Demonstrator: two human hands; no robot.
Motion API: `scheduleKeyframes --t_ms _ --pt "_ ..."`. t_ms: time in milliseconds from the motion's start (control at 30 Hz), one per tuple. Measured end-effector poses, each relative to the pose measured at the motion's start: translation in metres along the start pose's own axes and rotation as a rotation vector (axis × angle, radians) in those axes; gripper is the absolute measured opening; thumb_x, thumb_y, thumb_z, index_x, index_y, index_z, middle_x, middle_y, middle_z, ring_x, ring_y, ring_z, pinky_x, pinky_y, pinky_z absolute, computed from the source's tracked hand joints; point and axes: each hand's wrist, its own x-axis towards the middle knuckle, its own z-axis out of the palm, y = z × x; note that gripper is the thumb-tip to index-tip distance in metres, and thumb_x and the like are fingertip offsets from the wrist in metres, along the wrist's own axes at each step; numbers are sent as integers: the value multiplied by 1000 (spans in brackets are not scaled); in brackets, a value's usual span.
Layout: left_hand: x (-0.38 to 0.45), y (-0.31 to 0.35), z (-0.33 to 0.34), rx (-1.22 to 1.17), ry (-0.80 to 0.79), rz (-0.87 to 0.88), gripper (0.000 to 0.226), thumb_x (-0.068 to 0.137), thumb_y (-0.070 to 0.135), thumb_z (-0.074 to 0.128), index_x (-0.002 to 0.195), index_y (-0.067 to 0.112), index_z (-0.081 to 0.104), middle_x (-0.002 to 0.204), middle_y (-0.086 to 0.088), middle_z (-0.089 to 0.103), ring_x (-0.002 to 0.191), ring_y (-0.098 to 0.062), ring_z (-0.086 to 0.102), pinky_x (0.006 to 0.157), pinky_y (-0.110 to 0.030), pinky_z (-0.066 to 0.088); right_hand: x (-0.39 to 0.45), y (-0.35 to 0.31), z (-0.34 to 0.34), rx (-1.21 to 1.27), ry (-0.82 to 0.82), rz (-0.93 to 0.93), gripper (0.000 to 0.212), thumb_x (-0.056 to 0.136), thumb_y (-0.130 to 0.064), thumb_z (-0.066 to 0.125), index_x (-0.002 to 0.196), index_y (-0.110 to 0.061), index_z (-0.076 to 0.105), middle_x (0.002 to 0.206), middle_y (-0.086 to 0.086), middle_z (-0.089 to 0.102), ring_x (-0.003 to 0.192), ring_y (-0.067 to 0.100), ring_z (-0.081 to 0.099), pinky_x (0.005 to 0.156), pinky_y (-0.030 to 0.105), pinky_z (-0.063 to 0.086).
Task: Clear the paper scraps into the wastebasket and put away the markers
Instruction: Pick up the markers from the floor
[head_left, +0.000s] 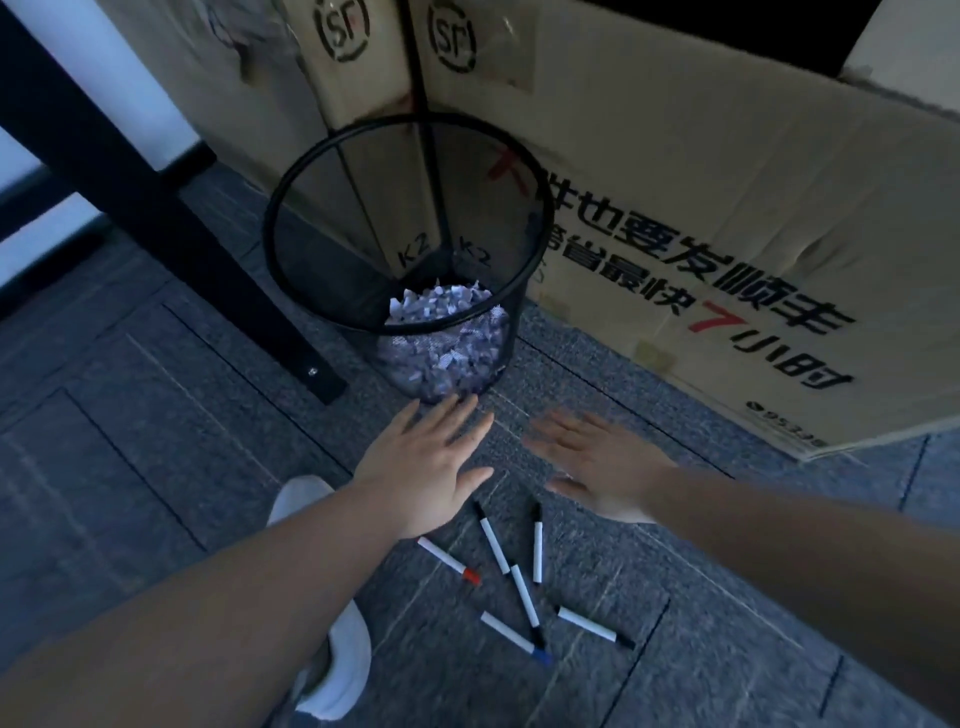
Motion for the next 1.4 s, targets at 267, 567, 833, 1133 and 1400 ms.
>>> scheduleKeyframes --t_ms 267,567,833,1133,1400 --pt "43 -17 76 -55 -59 -65 61 95 53 11 147 27 -8 157 0 -12 143 -17 -12 117 -46 1 39 -23 57 193 -87 240 58 95 -50 35 145 -28 15 144 3 34 131 25 31 98 44 43" --pt "55 -18 112 -61 83 -216 56 96 49 23 147 28 10 154 -9 16 138 -32 20 108 -45 29 43 -40 76 304 -28 366 50 93 -51 42 130 -22 25 65 -4 46 57 17 53 53 30 52" --pt "68 -10 122 -336 133 -455 57 97 36 35 147 21 9 134 -17 33 115 -30 45 81 -38 49 36 -45 83 422 1 447 35 93 -43 46 116 -21 32 68 -1 56 57 14 57 51 30 53" --pt "77 -12 121 -470 176 -476 83 83 3 59 146 10 6 143 -18 33 121 -33 46 91 -42 47 35 -49 88 393 50 446 30 94 -43 43 108 -18 33 64 -1 55 54 15 58 47 30 53" --pt "66 -2 83 -770 97 -580 43 91 8 45 131 -1 32 126 -25 48 101 -35 56 76 -42 47 34 -61 93 523 2 445 33 93 -14 45 123 -15 30 68 4 55 59 17 59 49 26 52"
